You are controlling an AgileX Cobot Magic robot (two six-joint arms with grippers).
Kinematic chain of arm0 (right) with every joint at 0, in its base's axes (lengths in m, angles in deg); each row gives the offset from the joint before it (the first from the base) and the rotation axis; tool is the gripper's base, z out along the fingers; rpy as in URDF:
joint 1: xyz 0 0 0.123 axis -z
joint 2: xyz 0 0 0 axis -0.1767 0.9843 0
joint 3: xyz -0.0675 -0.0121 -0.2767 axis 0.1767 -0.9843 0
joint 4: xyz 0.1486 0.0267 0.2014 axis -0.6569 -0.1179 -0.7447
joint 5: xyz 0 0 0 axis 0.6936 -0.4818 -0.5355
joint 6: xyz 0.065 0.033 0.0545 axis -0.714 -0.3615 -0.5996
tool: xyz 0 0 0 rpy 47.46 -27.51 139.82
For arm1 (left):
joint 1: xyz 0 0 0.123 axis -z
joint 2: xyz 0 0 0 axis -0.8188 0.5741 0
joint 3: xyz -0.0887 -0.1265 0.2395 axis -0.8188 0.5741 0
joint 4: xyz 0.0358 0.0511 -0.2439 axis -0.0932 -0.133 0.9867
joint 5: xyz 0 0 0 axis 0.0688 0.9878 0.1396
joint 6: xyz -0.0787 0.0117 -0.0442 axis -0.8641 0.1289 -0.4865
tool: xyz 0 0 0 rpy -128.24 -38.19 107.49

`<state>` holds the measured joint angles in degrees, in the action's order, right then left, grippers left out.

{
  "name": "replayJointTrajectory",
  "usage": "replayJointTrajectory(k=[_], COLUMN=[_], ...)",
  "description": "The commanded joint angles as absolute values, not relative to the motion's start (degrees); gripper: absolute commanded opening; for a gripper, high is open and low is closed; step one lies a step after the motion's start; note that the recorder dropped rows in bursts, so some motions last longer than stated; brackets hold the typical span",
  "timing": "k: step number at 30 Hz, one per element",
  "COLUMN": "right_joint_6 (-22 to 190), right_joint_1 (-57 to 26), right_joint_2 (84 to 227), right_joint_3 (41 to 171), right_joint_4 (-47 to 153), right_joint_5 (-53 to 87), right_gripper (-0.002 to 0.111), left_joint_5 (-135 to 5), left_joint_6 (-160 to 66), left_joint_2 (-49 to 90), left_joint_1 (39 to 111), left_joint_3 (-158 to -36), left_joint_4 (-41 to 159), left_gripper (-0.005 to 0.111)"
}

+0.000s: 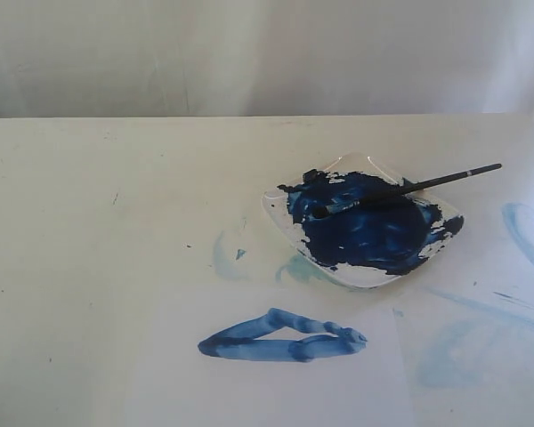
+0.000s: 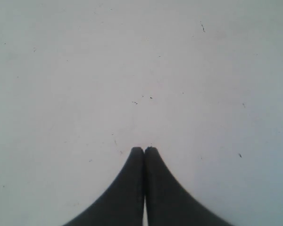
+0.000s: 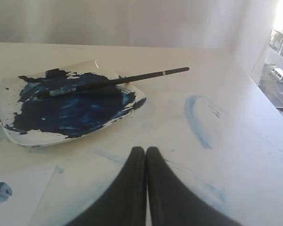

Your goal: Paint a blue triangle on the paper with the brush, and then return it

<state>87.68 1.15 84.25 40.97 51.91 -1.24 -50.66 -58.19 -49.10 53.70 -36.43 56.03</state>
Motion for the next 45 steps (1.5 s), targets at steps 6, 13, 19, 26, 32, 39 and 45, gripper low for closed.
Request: replayJointTrajectory(k=[6,13,19,26,32,39,45], right_joint_6=[86.45,84.30,84.31,84.31,84.31,84.31,84.31], right_joint_1=[1.04,1.04,-1.51,-1.76,-1.76,-1.76,-1.76], right_joint_2=[83.87,83.87,83.87,83.87,83.87,83.87,83.87], right_joint_3=[40.73,40.73,40.73,40.73,40.73,40.73,40.73], right_joint_4=[51.99,51.87,51.87,51.87,51.87,51.87,51.87], right_joint_5=[-1.35,-1.35,-1.35,-1.35,-1.35,-1.35,-1.35], right_gripper=[0.000,0.000,0.000,0.000,0.000,0.000,0.000], left_joint_5=[-50.71,-50.71,-50.71,-50.71,-50.71,-50.71,-50.71], left_joint_6=[-58.34,-58.34,-58.34,-58.34,-58.23,-58.23,-58.23], left_joint_2=[-49.40,-49.40,-49.40,-49.40,-49.40,-49.40,-49.40], left_joint_1=[54.04,54.04,54.04,54.04,54.04,54.04,54.04], left_joint_3=[-36.25,-36.25,-36.25,-36.25,-36.25,-36.25,-36.25], left_joint_4=[55.99,55.99,55.99,55.99,55.88,55.88,55.88], left_gripper=[0.000,0.000,0.000,0.000,0.000,0.000,0.000])
